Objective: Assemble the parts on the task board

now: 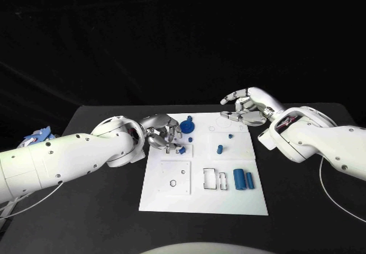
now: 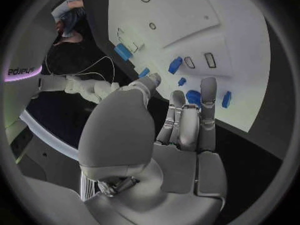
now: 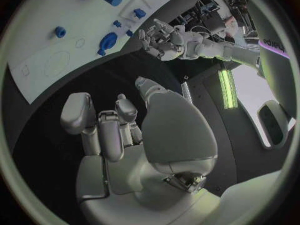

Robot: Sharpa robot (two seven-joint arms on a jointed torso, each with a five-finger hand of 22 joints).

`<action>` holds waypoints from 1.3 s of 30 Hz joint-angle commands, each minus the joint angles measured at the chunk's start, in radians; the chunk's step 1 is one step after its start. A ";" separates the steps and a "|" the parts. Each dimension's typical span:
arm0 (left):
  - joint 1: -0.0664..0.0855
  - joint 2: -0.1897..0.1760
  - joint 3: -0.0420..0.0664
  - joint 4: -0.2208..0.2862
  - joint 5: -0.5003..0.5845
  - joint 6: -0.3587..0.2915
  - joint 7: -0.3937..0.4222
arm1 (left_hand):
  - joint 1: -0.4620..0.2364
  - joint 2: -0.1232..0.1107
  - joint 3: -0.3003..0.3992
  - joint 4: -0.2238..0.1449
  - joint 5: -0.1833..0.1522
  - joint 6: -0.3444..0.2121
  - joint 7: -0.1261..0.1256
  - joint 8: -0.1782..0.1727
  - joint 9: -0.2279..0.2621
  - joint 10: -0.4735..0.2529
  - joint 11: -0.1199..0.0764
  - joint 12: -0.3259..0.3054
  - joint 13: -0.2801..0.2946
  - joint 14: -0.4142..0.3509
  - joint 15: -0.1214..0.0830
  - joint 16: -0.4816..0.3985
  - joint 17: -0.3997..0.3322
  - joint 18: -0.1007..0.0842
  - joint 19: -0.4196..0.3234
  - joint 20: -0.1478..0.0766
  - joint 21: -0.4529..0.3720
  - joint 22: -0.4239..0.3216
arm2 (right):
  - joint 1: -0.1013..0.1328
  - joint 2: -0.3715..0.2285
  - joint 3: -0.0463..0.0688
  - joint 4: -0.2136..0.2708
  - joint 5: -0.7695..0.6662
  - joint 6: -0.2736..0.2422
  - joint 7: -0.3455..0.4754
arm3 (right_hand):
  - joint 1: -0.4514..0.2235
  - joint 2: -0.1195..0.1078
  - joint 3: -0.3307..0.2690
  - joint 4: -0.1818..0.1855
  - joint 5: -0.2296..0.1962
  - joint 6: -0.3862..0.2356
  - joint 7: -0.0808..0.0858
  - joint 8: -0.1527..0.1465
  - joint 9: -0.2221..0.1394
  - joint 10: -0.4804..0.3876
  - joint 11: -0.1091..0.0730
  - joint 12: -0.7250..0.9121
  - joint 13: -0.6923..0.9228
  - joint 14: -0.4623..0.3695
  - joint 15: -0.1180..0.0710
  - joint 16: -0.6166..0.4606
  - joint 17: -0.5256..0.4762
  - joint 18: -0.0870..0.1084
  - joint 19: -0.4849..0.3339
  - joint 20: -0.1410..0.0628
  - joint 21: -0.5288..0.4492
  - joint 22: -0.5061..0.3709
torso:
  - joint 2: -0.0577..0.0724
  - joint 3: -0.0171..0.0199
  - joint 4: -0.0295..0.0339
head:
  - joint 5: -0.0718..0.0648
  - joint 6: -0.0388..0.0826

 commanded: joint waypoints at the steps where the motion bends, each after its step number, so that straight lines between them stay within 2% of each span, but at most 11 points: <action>1: -0.004 0.003 0.000 0.007 -0.069 0.001 -0.003 | 0.000 -0.002 -0.019 0.008 -0.002 0.013 -0.002 -0.003 -0.005 0.001 -0.010 0.022 0.007 0.011 -0.001 0.010 0.017 0.000 0.016 -0.001 0.020 0.030 | -0.001 0.000 0.000 0.001 -0.032 0.019 -0.013 | 0.004 -0.007 0.004 -0.001 0.005 0.004 -0.006 0.003 0.002 0.004 -0.005 0.002 0.001 0.052 -0.007 -0.002 0.044 0.009 0.002 -0.006 -0.001 0.001 | 0.000 -0.0003 0.0006 | 0.000 -0.001; 7: -0.009 0.009 -0.001 0.009 -0.090 0.011 -0.036 | -0.007 -0.004 -0.072 0.033 -0.005 0.025 -0.006 0.002 -0.012 0.000 -0.013 0.055 0.013 0.030 -0.004 0.029 0.051 -0.008 0.042 -0.004 0.058 0.085 | -0.002 0.000 0.000 0.001 -0.035 0.019 -0.015 | 0.005 -0.007 0.006 -0.001 0.006 0.005 -0.006 0.004 0.002 0.004 -0.005 0.002 0.000 0.052 -0.007 -0.002 0.045 0.009 0.003 -0.007 -0.001 0.001 | -0.001 -0.0004 -0.0010 | 0.000 -0.003; 15: -0.019 0.027 -0.002 -0.001 -0.113 0.016 -0.093 | 0.002 0.009 -0.142 0.065 -0.012 0.034 -0.008 0.005 -0.019 0.010 -0.014 0.081 0.023 0.046 -0.005 0.043 0.079 -0.015 0.062 -0.005 0.090 0.129 | -0.003 -0.001 0.000 0.002 -0.036 0.018 -0.015 | 0.005 -0.007 0.006 -0.001 0.006 0.005 -0.006 0.004 0.002 0.004 -0.005 0.002 0.000 0.052 -0.007 -0.002 0.045 0.009 0.003 -0.007 -0.001 0.001 | 0.000 0.0000 0.0000 | -0.001 -0.004; 27: -0.024 0.048 -0.002 -0.007 -0.118 0.024 -0.109 | 0.040 0.036 -0.161 0.063 -0.009 0.049 -0.014 0.012 -0.024 0.030 -0.019 0.097 0.039 0.054 -0.009 0.050 0.093 -0.017 0.071 -0.007 0.106 0.151 | -0.005 -0.001 0.000 0.001 -0.036 0.017 -0.014 | 0.004 -0.007 0.007 -0.001 0.007 0.005 -0.006 0.005 0.002 0.005 -0.006 0.002 0.000 0.052 -0.007 -0.002 0.044 0.009 0.003 -0.007 -0.001 0.001 | -0.001 0.0008 -0.0005 | 0.000 -0.009; 39: -0.025 0.054 -0.002 -0.015 -0.117 0.040 -0.108 | 0.094 0.058 -0.143 0.058 -0.004 0.066 -0.020 0.014 -0.032 0.036 -0.026 0.101 0.038 0.059 -0.015 0.054 0.101 -0.019 0.075 -0.012 0.119 0.166 | -0.011 0.000 0.000 -0.001 -0.036 0.017 -0.013 | 0.003 -0.008 0.007 0.000 0.008 0.005 -0.007 0.006 0.002 0.006 -0.006 0.003 0.001 0.052 -0.007 -0.002 0.045 0.009 0.004 -0.007 0.000 0.002 | -0.001 0.0007 -0.0005 | 0.000 -0.012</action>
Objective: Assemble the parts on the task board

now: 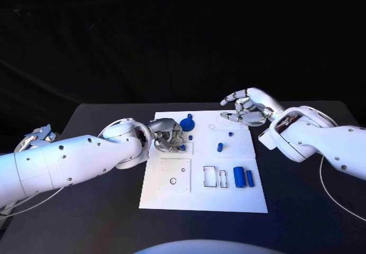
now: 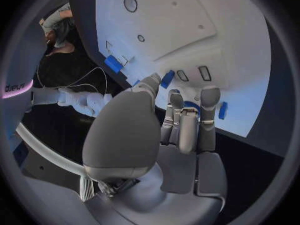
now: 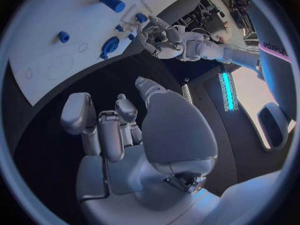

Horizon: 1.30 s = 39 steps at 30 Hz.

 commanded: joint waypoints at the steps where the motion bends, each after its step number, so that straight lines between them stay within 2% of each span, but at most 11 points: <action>1: 0.000 0.004 0.000 0.000 -0.007 0.028 0.001 | 0.017 0.002 0.009 -0.001 0.005 0.009 -0.001 0.006 -0.002 0.007 -0.002 0.006 -0.002 0.006 -0.001 0.004 0.002 -0.019 0.006 0.000 0.004 0.001 | -0.001 0.000 0.000 0.000 -0.011 0.008 -0.001 | 0.003 -0.008 0.007 0.000 0.004 0.002 -0.004 0.006 0.001 0.002 -0.002 0.003 0.001 0.049 -0.004 -0.002 0.046 0.009 0.000 -0.003 0.000 0.001 | -0.001 -0.0002 -0.0008 | 0.000 -0.002; 16: 0.000 0.006 0.001 -0.002 0.004 0.045 0.009 | 0.042 0.003 0.026 -0.005 0.006 0.014 -0.003 0.003 -0.009 0.006 -0.006 0.005 -0.004 0.012 -0.004 0.008 0.014 -0.021 0.011 -0.003 0.013 0.015 | -0.003 0.000 0.000 -0.001 -0.011 0.008 -0.001 | 0.003 -0.008 0.008 0.001 0.004 0.002 -0.004 0.006 0.001 0.003 -0.002 0.003 0.001 0.049 -0.004 -0.001 0.046 0.009 0.000 -0.003 0.000 0.001 | 0.000 0.0000 0.0000 | 0.000 -0.005; 24: 0.000 0.007 0.001 -0.004 0.013 0.037 0.011 | 0.071 0.010 0.061 -0.012 0.006 0.020 -0.003 -0.002 -0.017 0.011 -0.007 0.008 0.000 0.013 -0.005 0.011 0.019 -0.023 0.012 -0.005 0.021 0.025 | -0.004 0.000 0.000 -0.001 -0.011 0.007 -0.002 | 0.003 -0.008 0.008 0.001 0.004 0.002 -0.004 0.006 0.001 0.003 -0.002 0.003 0.001 0.049 -0.004 -0.001 0.046 0.009 0.000 -0.003 0.000 0.001 | -0.001 -0.0001 -0.0003 | 0.000 -0.005; 31: 0.000 0.007 0.001 -0.006 0.024 0.025 0.015 | 0.103 0.012 0.144 -0.030 0.006 0.029 -0.001 -0.010 -0.030 0.013 -0.008 0.007 -0.002 0.016 -0.006 0.015 0.026 -0.024 0.012 -0.007 0.034 0.038 | -0.004 0.000 0.000 -0.001 -0.011 0.007 -0.002 | 0.003 -0.008 0.008 0.001 0.004 0.002 -0.004 0.006 0.001 0.003 -0.002 0.003 0.001 0.049 -0.004 -0.001 0.046 0.009 0.000 -0.003 0.000 0.001 | -0.001 -0.0001 -0.0005 | 0.000 -0.005; 39: 0.000 0.007 0.001 -0.007 0.036 0.022 0.020 | 0.095 -0.008 0.246 -0.060 0.004 0.032 0.002 -0.016 -0.041 0.016 -0.008 0.010 -0.005 0.019 -0.006 0.020 0.034 -0.026 0.012 -0.006 0.052 0.056 | -0.005 0.000 0.000 -0.002 -0.010 0.007 -0.002 | 0.000 -0.008 0.009 0.003 0.005 0.002 -0.004 0.007 0.001 0.004 -0.002 0.003 0.001 0.049 -0.004 -0.001 0.046 0.009 0.002 -0.004 0.001 0.002 | 0.000 -0.0001 -0.0003 | -0.001 -0.005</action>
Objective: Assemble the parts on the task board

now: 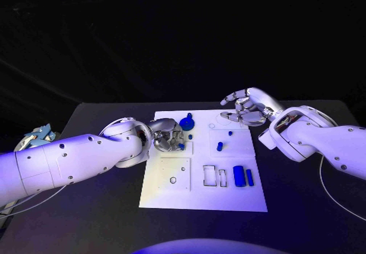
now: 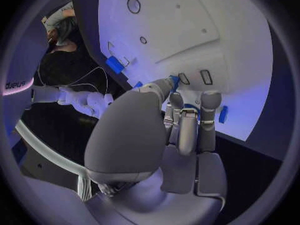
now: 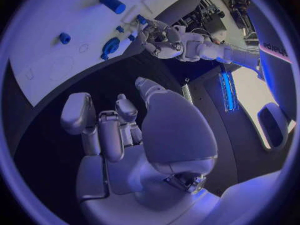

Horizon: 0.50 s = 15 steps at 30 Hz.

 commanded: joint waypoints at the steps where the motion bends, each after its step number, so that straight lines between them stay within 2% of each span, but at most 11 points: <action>1: 0.000 0.002 0.000 0.001 0.017 -0.001 0.016 | -0.004 -0.011 0.017 -0.006 0.004 0.009 0.000 -0.006 -0.002 0.005 -0.004 0.005 -0.003 0.008 -0.002 0.004 0.024 -0.010 0.005 0.000 0.005 0.002 | -0.001 0.000 0.000 -0.001 -0.009 0.007 -0.001 | 0.000 -0.008 0.005 0.000 0.005 0.002 -0.004 0.007 0.002 0.004 -0.002 0.003 0.001 0.049 -0.004 -0.002 0.046 0.009 0.001 -0.004 0.000 0.000 | 0.000 0.0000 0.0004 | 0.000 0.000; 15: 0.000 0.001 0.000 -0.002 0.028 0.009 0.020 | -0.034 -0.030 0.083 -0.041 0.001 -0.003 0.005 -0.022 -0.012 0.004 -0.002 0.010 -0.008 0.009 -0.001 0.007 0.029 -0.011 0.002 0.001 0.017 0.013 | -0.002 0.000 0.000 -0.001 -0.009 0.007 -0.001 | 0.000 -0.008 0.005 0.000 0.005 0.002 -0.004 0.007 0.002 0.004 -0.002 0.003 0.001 0.049 -0.004 -0.002 0.046 0.009 0.001 -0.004 0.000 0.000 | 0.000 -0.0003 0.0002 | 0.000 0.000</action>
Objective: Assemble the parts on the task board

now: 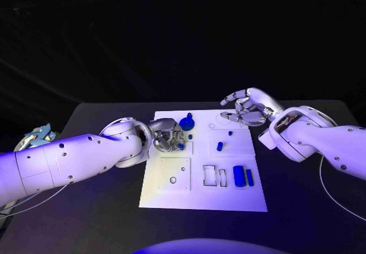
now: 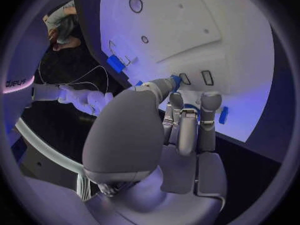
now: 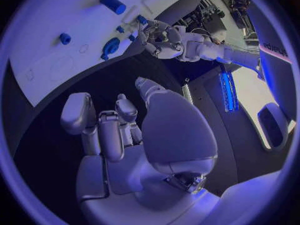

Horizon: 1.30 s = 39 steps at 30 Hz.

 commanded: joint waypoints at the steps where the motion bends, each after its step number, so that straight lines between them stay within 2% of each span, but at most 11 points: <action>1: 0.000 0.001 0.000 0.000 0.012 0.009 0.013 | -0.006 -0.003 0.008 -0.001 0.001 -0.007 0.001 -0.007 -0.001 0.000 0.002 0.006 -0.001 0.006 0.002 0.007 0.028 -0.011 0.002 0.001 0.003 0.002 | -0.001 0.000 0.000 -0.001 -0.009 0.007 -0.001 | 0.000 -0.008 0.005 0.000 0.005 0.002 -0.004 0.003 0.002 0.004 -0.002 0.003 0.001 0.049 -0.004 -0.002 0.045 0.009 0.001 -0.004 0.000 0.000 | 0.000 -0.0002 -0.0003 | 0.001 0.000; 19: 0.000 0.001 0.001 -0.003 0.018 0.018 0.014 | -0.025 -0.014 0.054 -0.041 -0.001 -0.027 0.007 -0.033 -0.014 -0.001 0.004 0.009 -0.006 0.008 0.004 0.009 0.033 -0.012 0.001 0.003 0.014 0.011 | -0.001 0.000 0.000 -0.001 -0.009 0.006 -0.001 | -0.002 -0.009 0.006 0.002 0.005 0.001 -0.004 0.004 0.001 0.003 -0.002 0.002 -0.002 0.049 -0.004 -0.002 0.044 0.009 0.001 -0.004 -0.002 -0.001 | 0.000 0.0000 -0.0007 | 0.001 -0.001; 28: 0.000 0.006 0.000 -0.012 0.019 0.010 0.014 | -0.025 -0.012 0.084 -0.069 -0.001 -0.025 0.008 -0.041 -0.018 0.006 0.005 0.011 -0.002 0.012 0.005 0.012 0.041 -0.014 0.009 0.003 0.026 0.030 | -0.002 -0.001 0.000 0.000 -0.009 0.006 -0.001 | -0.004 -0.010 0.006 0.003 0.004 0.001 -0.004 0.004 0.001 0.004 -0.003 0.003 -0.001 0.049 -0.004 -0.003 0.044 0.009 0.002 -0.004 -0.002 0.000 | 0.000 0.0003 -0.0009 | 0.000 -0.001; 39: -0.002 0.017 0.000 -0.027 0.019 -0.006 0.013 | -0.031 -0.011 0.096 -0.081 -0.002 -0.025 0.010 -0.045 -0.019 0.024 0.007 0.020 0.015 0.018 0.006 0.015 0.053 -0.018 0.022 0.003 0.037 0.050 | -0.002 0.000 0.000 0.000 -0.009 0.007 -0.001 | -0.004 -0.010 0.006 0.003 0.004 0.001 -0.004 0.004 0.001 0.004 -0.003 0.003 -0.001 0.049 -0.004 -0.003 0.044 0.009 0.002 -0.004 -0.002 0.000 | 0.000 0.0003 -0.0005 | -0.001 0.000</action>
